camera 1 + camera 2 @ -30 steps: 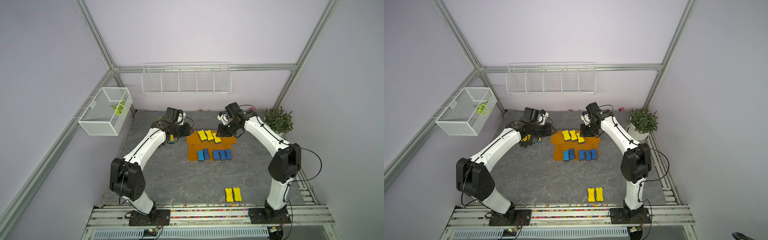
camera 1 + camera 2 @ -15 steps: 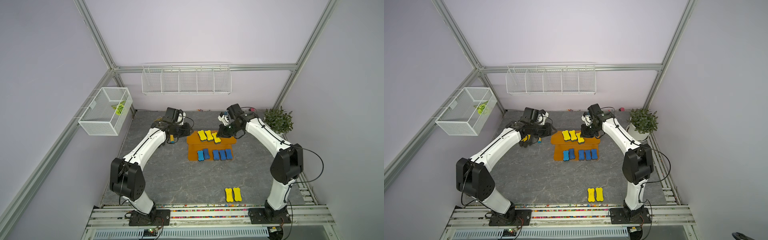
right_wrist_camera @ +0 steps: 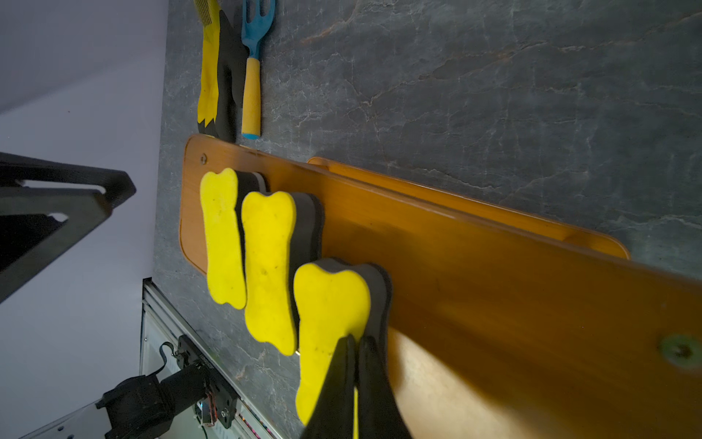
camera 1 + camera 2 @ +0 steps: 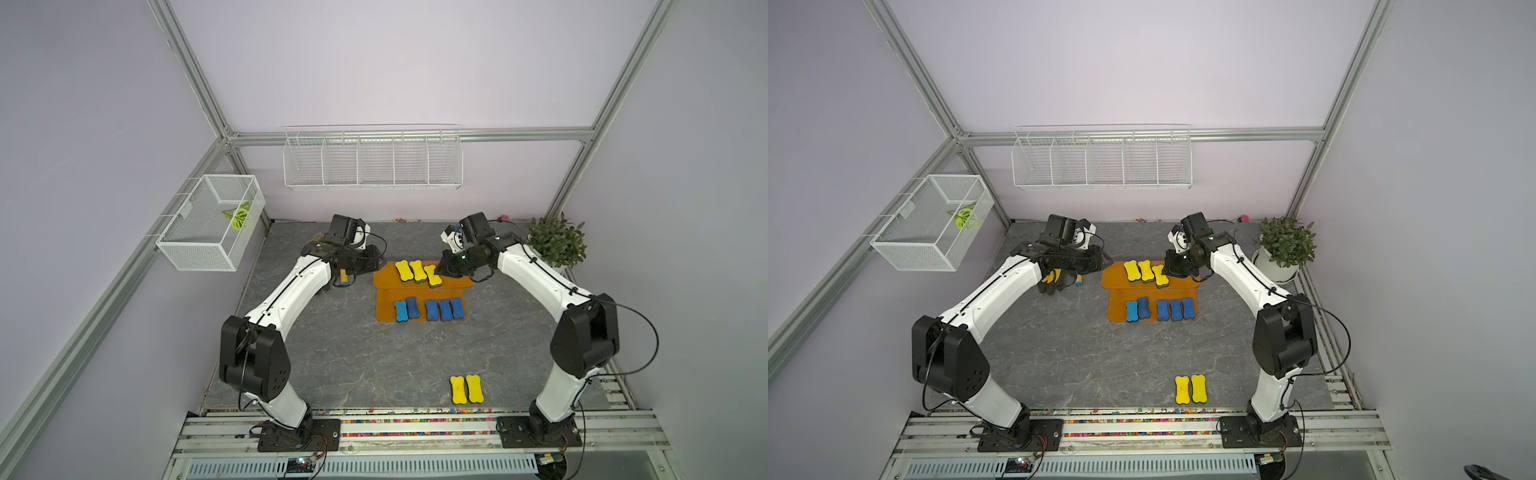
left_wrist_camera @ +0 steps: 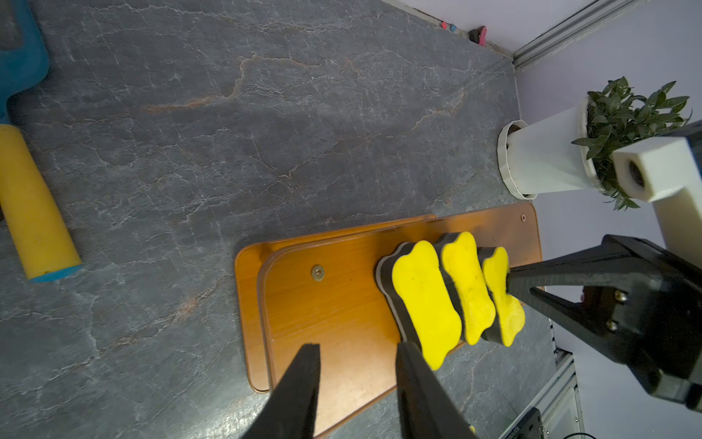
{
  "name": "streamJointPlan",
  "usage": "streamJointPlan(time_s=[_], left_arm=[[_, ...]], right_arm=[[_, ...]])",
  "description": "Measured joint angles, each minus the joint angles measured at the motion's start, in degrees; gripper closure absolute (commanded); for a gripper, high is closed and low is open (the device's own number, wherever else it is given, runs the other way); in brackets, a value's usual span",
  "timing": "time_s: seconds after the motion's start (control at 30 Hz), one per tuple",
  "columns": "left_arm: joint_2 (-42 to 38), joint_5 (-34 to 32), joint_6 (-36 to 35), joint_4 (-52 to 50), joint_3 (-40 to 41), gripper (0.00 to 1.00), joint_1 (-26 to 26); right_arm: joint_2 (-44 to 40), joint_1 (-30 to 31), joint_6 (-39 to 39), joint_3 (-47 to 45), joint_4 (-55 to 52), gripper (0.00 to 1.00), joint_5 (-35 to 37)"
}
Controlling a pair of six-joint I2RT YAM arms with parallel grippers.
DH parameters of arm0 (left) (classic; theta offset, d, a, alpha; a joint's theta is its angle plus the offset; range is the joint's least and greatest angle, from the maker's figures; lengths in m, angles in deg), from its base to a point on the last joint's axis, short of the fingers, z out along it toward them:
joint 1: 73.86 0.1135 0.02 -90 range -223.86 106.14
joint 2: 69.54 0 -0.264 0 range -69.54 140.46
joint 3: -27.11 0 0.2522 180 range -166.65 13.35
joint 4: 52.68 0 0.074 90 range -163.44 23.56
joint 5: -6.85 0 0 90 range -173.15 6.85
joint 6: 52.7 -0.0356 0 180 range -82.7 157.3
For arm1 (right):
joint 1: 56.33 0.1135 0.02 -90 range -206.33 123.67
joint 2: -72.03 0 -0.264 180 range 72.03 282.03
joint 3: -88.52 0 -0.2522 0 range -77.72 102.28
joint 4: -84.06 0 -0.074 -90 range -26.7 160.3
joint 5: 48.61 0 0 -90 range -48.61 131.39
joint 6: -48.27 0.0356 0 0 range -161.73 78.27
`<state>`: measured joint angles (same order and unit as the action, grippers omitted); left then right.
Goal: Remove the whiteboard erasers from the shelf
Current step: Pick up the whiteboard eraser from the shelf, then place the whiteboard eraser at the center of the board.
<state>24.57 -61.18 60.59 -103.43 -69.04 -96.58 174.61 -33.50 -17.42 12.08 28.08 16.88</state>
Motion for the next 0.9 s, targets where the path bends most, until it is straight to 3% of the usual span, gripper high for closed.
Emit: streamJointPlan(time_s=[0.53,0.7,0.9], left_arm=[[-2.67,0.17,0.22,0.24,0.22,0.62,0.00],[-4.02,0.39,0.24,0.68,1.33,0.62,0.00],[-4.96,0.61,0.26,1.46,3.34,0.62,0.00]], right_arm=[[-15.32,3.45,8.55,-12.63,1.79,1.00,7.61],[-23.69,9.09,12.46,-19.52,1.88,1.00,12.20],[-30.08,20.28,19.96,-29.62,1.70,1.00,17.20]])
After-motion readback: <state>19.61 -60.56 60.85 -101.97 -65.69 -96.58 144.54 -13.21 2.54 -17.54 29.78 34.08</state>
